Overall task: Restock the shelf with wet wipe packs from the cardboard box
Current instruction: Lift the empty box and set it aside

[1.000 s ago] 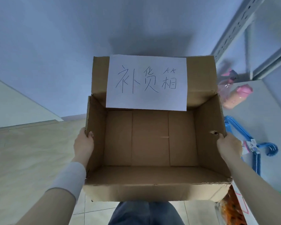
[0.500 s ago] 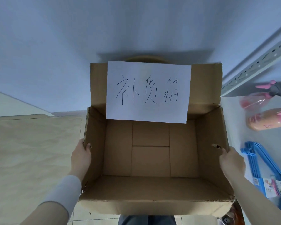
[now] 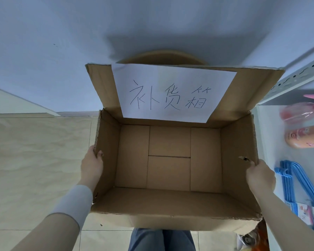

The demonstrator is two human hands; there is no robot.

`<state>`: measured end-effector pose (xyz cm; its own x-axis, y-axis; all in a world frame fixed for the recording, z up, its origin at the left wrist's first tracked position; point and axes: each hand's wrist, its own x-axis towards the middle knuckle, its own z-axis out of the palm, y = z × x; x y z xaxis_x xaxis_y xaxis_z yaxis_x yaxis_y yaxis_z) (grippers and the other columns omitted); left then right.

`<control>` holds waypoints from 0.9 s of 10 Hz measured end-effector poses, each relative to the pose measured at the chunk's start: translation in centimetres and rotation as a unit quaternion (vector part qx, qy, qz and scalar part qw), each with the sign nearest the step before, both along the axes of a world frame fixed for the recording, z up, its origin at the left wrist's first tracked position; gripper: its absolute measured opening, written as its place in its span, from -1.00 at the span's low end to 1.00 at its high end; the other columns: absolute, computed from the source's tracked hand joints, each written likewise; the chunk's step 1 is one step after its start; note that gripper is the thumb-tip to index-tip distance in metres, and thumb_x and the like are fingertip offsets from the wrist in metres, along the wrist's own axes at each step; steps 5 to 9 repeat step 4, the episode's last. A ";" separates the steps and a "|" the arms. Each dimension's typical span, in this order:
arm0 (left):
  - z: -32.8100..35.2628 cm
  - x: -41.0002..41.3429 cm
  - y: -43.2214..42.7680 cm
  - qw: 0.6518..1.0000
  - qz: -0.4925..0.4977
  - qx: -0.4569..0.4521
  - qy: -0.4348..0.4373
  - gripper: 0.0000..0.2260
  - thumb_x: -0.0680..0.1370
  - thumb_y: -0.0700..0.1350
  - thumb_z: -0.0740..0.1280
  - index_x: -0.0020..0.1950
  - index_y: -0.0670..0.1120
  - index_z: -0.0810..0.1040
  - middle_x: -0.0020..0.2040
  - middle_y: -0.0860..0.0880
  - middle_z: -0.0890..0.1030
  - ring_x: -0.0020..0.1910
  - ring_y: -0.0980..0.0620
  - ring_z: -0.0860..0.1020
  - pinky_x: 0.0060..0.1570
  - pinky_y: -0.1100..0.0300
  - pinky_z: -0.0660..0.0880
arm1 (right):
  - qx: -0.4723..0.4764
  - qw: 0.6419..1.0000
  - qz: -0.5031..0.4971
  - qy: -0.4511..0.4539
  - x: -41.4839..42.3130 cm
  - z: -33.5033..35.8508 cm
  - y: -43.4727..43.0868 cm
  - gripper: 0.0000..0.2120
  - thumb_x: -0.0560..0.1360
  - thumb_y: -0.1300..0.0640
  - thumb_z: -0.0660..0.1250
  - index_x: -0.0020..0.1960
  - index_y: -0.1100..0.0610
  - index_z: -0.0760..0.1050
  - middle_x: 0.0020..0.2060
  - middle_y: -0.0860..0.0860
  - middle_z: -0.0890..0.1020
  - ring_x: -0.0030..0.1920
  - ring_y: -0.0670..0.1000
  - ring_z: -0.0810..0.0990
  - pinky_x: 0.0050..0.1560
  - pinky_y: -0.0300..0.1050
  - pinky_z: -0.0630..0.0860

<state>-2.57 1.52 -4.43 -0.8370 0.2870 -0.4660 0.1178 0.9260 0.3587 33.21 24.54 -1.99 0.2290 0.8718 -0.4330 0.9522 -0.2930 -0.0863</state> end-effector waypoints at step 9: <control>4.7 0.3 1.6 0.999 -0.036 -0.003 -0.016 -0.44 0.58 -0.06 0.23 0.48 -0.25 0.10 0.44 -0.25 0.28 0.41 -0.23 0.26 0.38 -0.07 0.22 | -0.008 0.997 0.053 0.060 -0.2 4.0 0.7 -0.55 0.58 0.06 0.16 0.40 0.25 0.26 0.31 0.24 0.45 0.27 0.29 0.44 0.22 0.11 0.40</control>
